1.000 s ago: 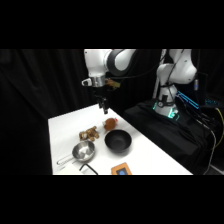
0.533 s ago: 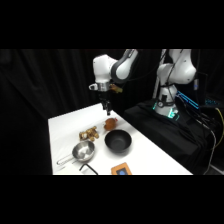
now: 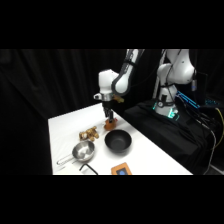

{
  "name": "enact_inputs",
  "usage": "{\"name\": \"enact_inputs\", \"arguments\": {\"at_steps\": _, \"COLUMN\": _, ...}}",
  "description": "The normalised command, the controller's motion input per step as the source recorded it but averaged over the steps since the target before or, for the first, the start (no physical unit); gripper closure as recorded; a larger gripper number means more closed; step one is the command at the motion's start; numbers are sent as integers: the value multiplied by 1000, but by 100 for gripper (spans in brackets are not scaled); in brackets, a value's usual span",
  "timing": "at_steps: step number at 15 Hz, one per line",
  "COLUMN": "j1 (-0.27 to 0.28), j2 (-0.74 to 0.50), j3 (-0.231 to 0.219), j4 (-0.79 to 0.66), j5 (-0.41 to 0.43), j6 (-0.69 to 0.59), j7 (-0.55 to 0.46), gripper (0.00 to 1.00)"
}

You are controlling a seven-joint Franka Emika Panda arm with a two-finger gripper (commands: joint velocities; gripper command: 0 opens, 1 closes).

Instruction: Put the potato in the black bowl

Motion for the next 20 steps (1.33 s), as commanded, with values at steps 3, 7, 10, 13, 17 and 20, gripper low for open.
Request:
{"name": "enact_inputs", "arguments": {"at_steps": 3, "j1": -200, "j2": 301, "j3": 196, "j4": 100, "j5": 10, "j6": 274, "j7": -132, "gripper": 0}}
{"name": "enact_inputs", "arguments": {"at_steps": 7, "j1": -183, "j2": 236, "j3": 173, "j4": 109, "j5": -99, "j6": 204, "j7": -40, "gripper": 32}}
{"name": "enact_inputs", "arguments": {"at_steps": 10, "j1": -152, "j2": 184, "j3": 147, "j4": 128, "j5": -135, "j6": 124, "j7": 8, "gripper": 59}}
{"name": "enact_inputs", "arguments": {"at_steps": 13, "j1": -102, "j2": 105, "j3": 89, "j4": 107, "j5": -160, "j6": 54, "j7": 59, "gripper": 81}}
{"name": "enact_inputs", "arguments": {"at_steps": 17, "j1": 19, "j2": -124, "j3": -27, "j4": 19, "j5": -226, "j6": -67, "j7": 180, "gripper": 98}}
{"name": "enact_inputs", "arguments": {"at_steps": 20, "j1": 190, "j2": -362, "j3": -163, "j4": -60, "j5": -296, "j6": -241, "j7": 322, "gripper": 98}}
